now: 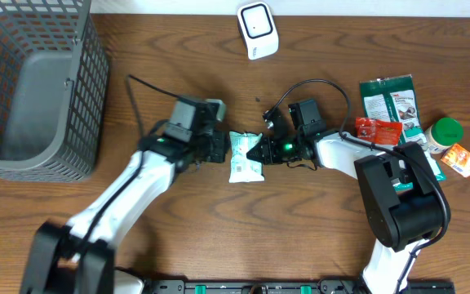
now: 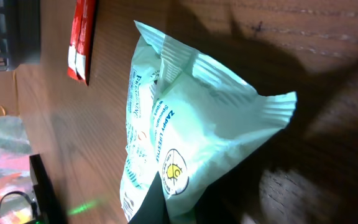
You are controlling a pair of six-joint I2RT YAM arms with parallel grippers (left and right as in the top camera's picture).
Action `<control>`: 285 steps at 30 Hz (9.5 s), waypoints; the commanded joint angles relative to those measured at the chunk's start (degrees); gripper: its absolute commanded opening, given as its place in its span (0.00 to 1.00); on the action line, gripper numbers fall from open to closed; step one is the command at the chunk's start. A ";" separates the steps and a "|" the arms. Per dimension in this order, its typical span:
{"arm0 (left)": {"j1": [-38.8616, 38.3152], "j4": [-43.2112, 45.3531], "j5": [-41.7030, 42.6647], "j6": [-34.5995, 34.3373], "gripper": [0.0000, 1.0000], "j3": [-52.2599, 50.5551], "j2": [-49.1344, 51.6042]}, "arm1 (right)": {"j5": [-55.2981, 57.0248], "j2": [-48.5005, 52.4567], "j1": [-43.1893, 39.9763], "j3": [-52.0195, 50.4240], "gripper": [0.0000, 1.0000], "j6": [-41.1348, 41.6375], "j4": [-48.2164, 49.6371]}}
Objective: Scan the item barcode
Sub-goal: 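Lift the wipes packet with the right gripper toward the scanner, then hold the wipes packet in front of the white scanner with the right gripper, then carry the wipes packet right and release it beside the scanned items, then grasp the red stick pack in the middle with the left gripper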
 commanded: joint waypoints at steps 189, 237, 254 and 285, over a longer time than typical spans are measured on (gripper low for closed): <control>29.03 -20.33 -16.39 0.74 0.84 0.04 -14.51 | 74.60 -4.26 10.71 63.54 0.01 -25.46 -45.48; 29.03 -20.33 -16.39 0.72 0.84 0.04 -14.51 | 60.13 -5.18 -31.63 28.39 0.97 -16.50 -53.42; 29.03 -20.33 -16.39 0.72 0.84 0.04 -14.51 | 5.14 -5.14 -24.20 27.82 0.99 -13.46 -47.34; 22.82 -17.40 0.13 -4.28 0.07 -0.48 -11.21 | 23.28 -5.14 1.22 24.26 0.96 -2.40 -35.15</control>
